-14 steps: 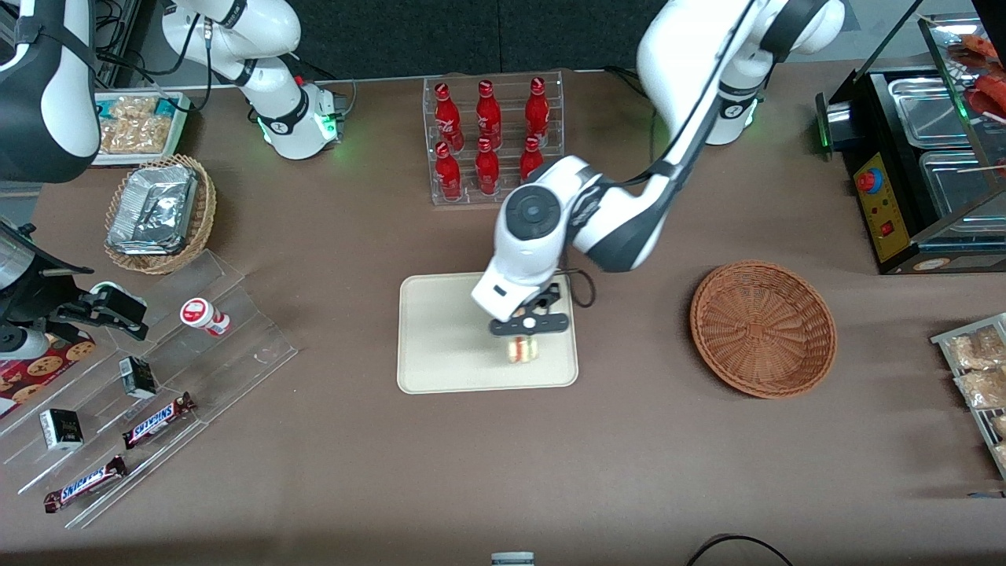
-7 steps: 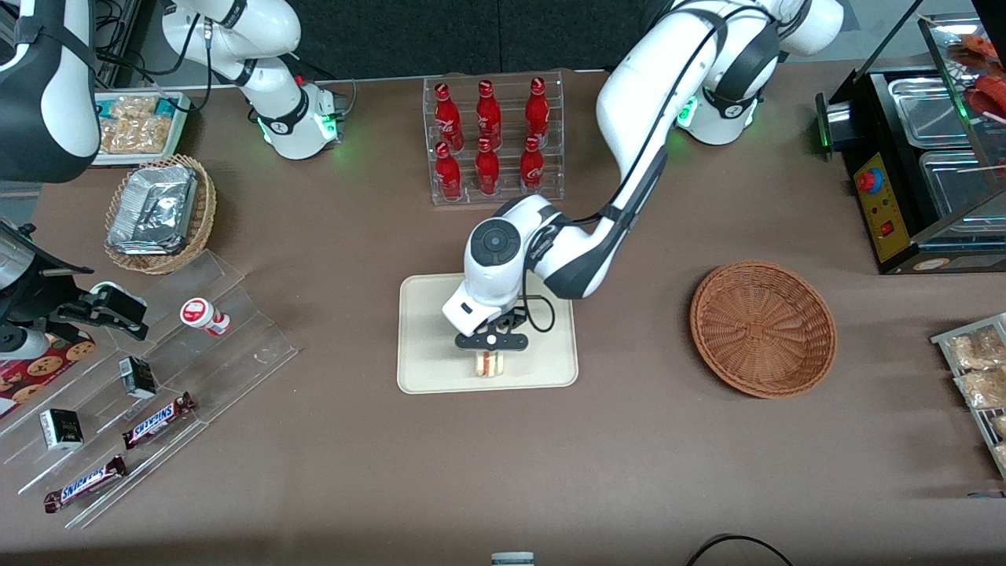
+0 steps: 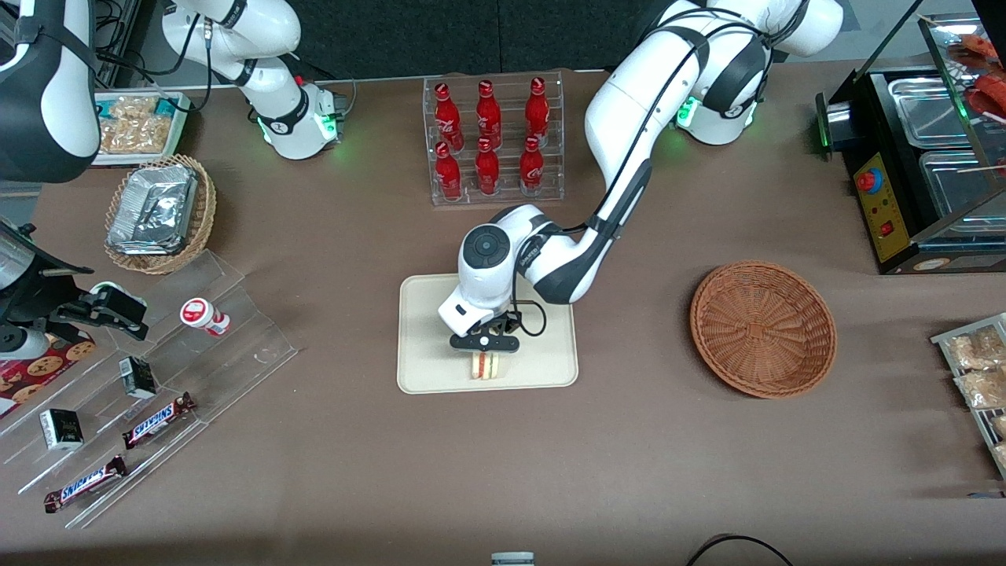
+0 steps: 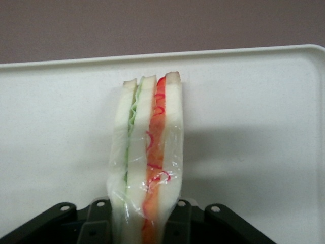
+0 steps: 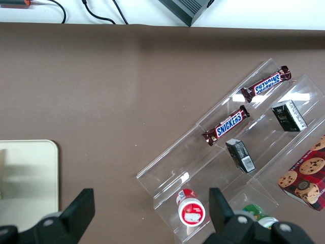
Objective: Place sandwich from basket to tray
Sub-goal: 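Lower the sandwich onto the tray and open the left gripper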
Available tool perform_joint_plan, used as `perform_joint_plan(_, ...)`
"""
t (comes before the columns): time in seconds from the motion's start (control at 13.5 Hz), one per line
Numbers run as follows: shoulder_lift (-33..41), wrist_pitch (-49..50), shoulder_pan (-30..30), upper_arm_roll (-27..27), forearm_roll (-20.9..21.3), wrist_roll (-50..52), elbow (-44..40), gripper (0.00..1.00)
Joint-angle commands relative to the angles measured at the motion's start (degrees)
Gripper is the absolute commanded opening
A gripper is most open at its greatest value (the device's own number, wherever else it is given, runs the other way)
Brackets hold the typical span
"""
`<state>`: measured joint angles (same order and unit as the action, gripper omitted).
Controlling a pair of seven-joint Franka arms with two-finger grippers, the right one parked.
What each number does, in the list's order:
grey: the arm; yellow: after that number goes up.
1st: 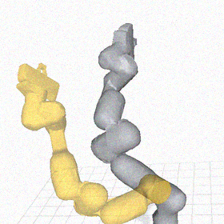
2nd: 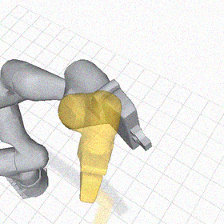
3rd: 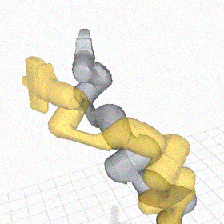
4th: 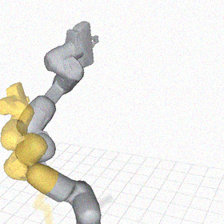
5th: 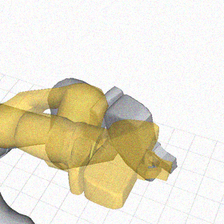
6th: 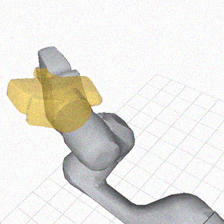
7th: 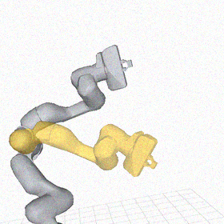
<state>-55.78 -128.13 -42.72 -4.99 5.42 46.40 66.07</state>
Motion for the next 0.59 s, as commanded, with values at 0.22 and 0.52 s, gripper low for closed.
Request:
perform_joint_plan(0.22, 1.27, 2.61, -0.78, 0.95, 0.74, 2.03, -3.22, 1.0)
perform_joint_plan(0.52, 9.34, 9.81, 2.11, 0.68, -3.46, 1.42, -2.79, 1.0)
